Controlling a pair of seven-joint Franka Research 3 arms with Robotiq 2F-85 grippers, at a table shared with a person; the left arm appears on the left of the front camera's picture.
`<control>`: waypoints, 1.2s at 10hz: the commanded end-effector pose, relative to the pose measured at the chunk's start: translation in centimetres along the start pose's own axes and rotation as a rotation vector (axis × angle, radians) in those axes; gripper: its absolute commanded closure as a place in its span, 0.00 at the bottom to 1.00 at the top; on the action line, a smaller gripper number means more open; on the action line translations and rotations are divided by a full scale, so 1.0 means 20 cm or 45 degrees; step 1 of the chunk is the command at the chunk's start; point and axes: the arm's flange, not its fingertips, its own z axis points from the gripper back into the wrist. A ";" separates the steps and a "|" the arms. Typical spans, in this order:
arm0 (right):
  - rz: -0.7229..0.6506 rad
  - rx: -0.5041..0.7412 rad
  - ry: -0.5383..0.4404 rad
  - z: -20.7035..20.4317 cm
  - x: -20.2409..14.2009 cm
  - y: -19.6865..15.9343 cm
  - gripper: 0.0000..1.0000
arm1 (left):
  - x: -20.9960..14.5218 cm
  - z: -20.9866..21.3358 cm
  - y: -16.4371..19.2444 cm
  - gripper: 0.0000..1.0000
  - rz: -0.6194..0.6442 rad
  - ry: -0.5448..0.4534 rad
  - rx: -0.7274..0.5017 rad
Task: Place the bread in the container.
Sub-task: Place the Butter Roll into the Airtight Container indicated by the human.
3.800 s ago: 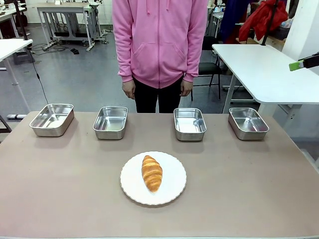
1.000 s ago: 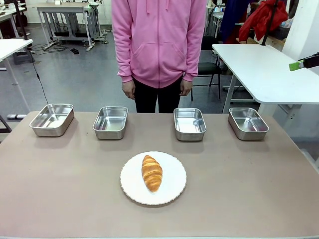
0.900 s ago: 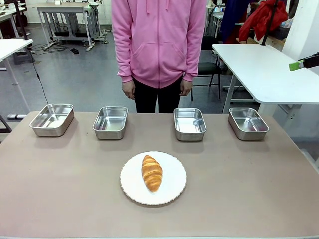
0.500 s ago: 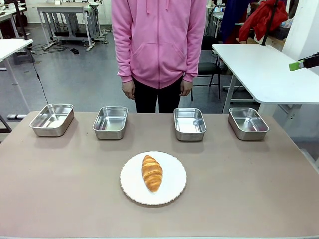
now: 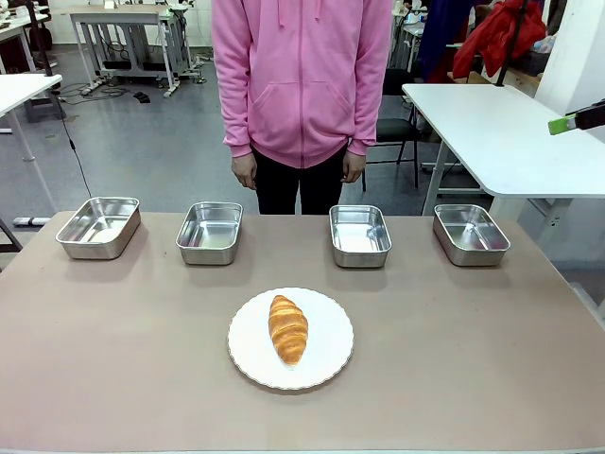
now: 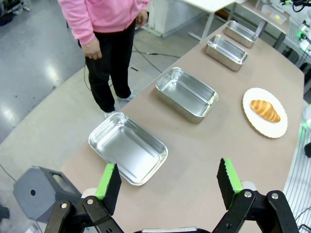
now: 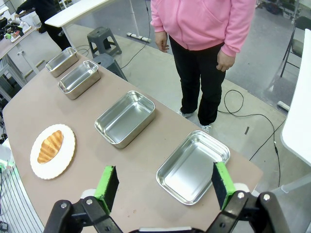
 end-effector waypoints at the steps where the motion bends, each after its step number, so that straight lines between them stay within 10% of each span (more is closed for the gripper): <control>1: 0.006 0.002 -0.007 0.00 0.00 0.01 0.00 | 0.00 0.01 -0.01 0.00 -0.012 -0.004 -0.003; 12: 0.006 0.002 -0.007 0.00 0.00 0.01 0.00 | 0.00 0.01 -0.01 0.00 -0.012 -0.004 -0.003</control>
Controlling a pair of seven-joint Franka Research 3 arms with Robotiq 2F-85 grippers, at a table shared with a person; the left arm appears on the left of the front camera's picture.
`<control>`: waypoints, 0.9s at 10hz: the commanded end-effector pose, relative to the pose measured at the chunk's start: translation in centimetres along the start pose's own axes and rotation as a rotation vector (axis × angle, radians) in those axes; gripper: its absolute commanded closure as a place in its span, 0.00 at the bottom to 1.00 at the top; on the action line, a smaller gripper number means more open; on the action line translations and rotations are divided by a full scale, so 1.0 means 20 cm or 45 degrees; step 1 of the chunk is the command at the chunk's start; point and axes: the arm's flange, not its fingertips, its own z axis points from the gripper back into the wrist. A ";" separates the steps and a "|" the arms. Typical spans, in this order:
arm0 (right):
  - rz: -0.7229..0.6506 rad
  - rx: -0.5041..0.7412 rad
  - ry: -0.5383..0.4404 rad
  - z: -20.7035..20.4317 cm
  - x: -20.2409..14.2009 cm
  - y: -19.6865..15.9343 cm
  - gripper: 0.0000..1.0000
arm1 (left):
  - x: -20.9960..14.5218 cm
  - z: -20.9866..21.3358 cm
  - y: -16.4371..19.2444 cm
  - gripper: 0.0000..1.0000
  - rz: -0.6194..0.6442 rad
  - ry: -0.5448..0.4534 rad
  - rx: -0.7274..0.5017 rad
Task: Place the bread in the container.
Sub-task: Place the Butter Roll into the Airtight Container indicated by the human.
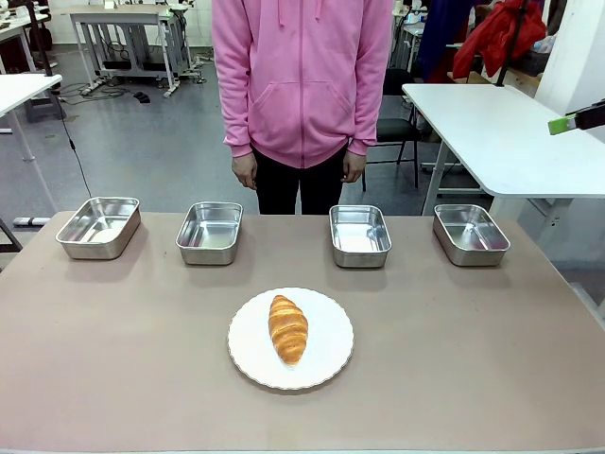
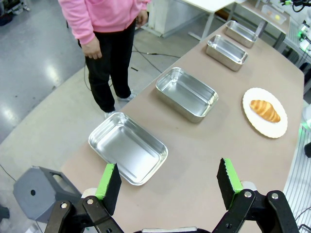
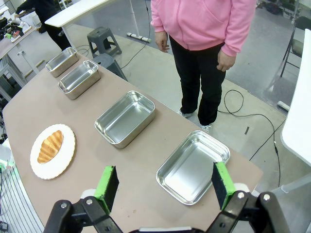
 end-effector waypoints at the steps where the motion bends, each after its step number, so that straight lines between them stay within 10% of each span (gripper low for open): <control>1: 0.006 0.002 -0.007 0.00 0.00 0.01 0.00 | 0.00 0.01 -0.01 0.00 -0.012 -0.004 -0.003; 9: 0.006 0.002 -0.007 0.00 0.00 0.01 0.00 | 0.00 0.01 -0.01 0.00 -0.012 -0.004 -0.003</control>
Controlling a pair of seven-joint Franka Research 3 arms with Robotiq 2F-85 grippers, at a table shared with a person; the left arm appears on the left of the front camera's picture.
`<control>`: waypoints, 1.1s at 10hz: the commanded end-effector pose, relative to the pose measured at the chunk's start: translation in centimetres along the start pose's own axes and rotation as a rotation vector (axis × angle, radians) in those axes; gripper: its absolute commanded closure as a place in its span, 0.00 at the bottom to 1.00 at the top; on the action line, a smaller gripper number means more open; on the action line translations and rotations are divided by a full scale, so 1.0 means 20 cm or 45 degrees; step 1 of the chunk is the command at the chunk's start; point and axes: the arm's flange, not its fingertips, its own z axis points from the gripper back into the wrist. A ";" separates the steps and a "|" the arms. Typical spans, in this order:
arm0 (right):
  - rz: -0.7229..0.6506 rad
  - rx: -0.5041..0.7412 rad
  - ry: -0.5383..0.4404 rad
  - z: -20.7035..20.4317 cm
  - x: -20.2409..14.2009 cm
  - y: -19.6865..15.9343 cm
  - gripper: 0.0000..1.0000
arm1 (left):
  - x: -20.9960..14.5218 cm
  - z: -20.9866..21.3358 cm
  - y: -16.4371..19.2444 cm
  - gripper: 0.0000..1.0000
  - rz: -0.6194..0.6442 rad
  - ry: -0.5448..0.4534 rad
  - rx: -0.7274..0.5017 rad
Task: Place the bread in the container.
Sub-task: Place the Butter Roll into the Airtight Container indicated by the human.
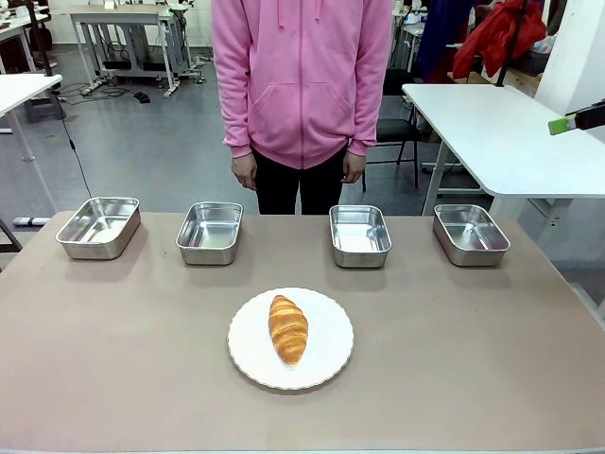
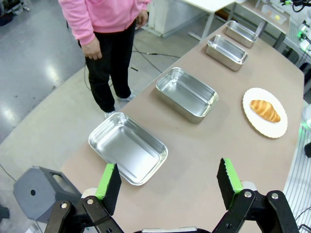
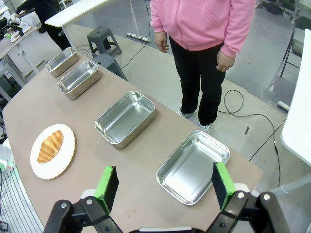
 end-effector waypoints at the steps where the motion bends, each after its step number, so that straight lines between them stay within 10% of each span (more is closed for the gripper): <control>1: 0.006 0.002 -0.007 0.00 0.00 0.01 0.00 | 0.00 0.01 -0.01 0.00 -0.012 -0.004 -0.003; 11: 0.006 0.002 -0.007 0.00 0.00 0.01 0.00 | 0.00 0.01 -0.01 0.00 -0.012 -0.004 -0.003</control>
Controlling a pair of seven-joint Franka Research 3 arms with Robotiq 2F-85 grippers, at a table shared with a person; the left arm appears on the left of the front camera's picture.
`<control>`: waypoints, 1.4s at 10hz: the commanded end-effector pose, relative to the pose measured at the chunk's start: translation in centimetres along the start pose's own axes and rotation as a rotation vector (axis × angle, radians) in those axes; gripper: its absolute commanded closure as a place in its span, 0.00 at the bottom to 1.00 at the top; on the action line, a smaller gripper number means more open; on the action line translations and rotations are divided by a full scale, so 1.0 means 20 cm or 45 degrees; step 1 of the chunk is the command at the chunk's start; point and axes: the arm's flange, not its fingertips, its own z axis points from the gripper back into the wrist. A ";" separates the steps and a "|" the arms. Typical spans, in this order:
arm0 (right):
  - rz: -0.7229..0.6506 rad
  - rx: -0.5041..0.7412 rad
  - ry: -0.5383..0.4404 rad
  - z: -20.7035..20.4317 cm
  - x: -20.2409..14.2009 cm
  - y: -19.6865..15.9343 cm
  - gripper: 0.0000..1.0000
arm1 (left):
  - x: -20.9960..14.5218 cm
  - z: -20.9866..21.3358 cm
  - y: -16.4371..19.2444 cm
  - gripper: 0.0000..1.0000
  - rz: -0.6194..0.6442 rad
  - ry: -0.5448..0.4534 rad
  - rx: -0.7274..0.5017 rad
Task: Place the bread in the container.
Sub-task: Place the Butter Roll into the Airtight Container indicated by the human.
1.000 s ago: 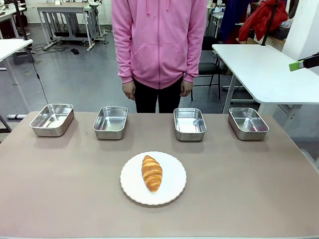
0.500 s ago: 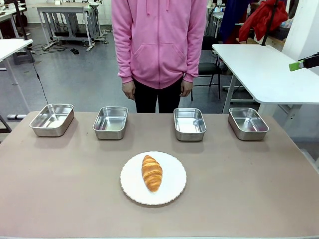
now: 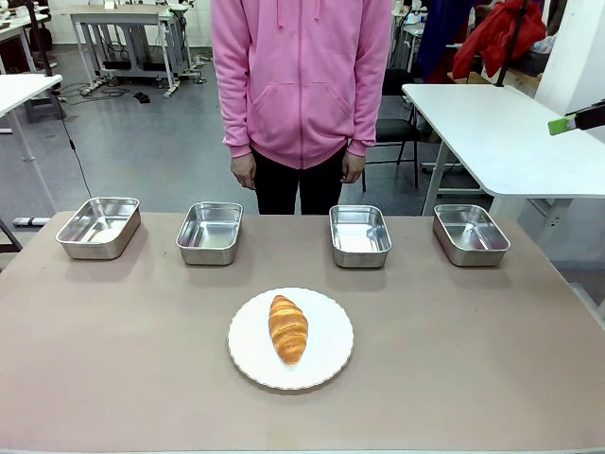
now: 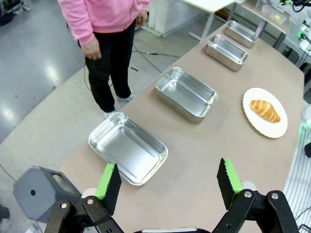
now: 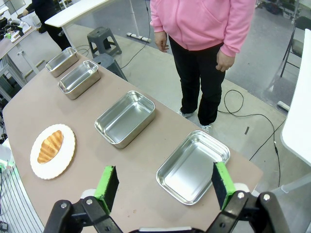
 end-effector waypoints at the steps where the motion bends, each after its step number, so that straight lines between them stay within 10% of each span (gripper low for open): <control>1: 0.006 0.002 -0.007 0.00 0.00 0.01 0.00 | 0.00 0.01 -0.01 0.00 -0.012 -0.004 -0.003; 14: 0.006 0.002 -0.007 0.00 0.00 0.01 0.00 | 0.00 0.01 -0.01 0.00 -0.012 -0.004 -0.003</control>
